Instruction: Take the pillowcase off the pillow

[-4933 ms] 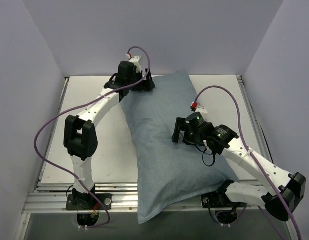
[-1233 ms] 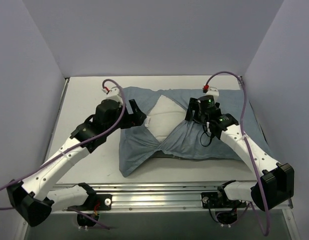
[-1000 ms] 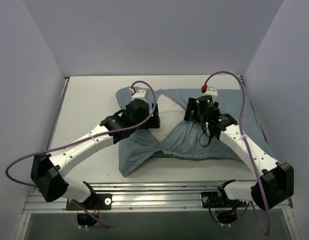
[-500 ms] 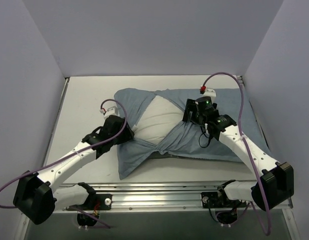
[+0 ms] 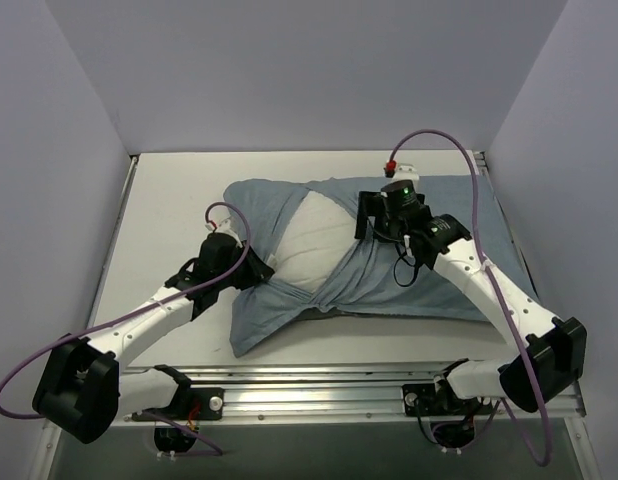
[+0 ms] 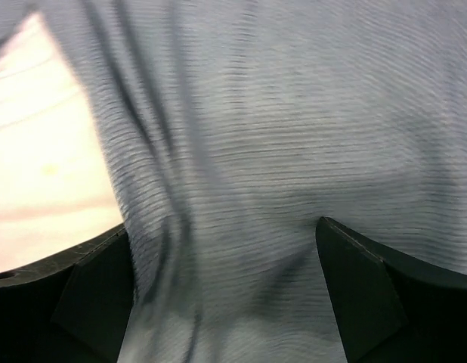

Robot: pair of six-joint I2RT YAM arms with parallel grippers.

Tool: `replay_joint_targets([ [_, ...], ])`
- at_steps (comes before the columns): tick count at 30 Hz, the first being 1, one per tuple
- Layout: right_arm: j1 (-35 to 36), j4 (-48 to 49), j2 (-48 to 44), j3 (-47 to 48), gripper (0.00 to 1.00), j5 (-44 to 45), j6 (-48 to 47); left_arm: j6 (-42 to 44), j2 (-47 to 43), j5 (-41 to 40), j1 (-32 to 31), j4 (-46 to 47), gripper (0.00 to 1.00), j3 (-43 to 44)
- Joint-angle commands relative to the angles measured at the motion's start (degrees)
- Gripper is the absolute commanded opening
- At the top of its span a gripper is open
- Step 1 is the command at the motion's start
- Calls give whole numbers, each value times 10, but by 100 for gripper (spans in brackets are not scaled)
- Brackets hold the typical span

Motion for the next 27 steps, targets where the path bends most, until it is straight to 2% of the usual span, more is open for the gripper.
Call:
replay_joint_targets([
  [1,76,-66,3,80,88,23,-36,15,2,59,-3,3,26,-9],
  [5,164,-97,18,180,89,63,-46,19,-6,57,-3,-3,25,4],
  [11,287,-94,80,240,89,74,-63,24,-12,59,-4,-18,25,18],
  [17,309,-60,147,180,90,71,-43,27,-25,55,-5,-30,25,17],
  [19,309,-56,163,136,91,121,-18,26,-31,54,-5,-37,25,16],
  [21,309,-58,183,115,93,128,-7,27,-38,50,-5,-44,25,12],
  [23,311,-40,196,79,99,112,-3,26,-42,49,-5,-46,24,5],
  [27,309,1,217,26,100,58,-7,23,-46,47,-5,-52,23,-4],
])
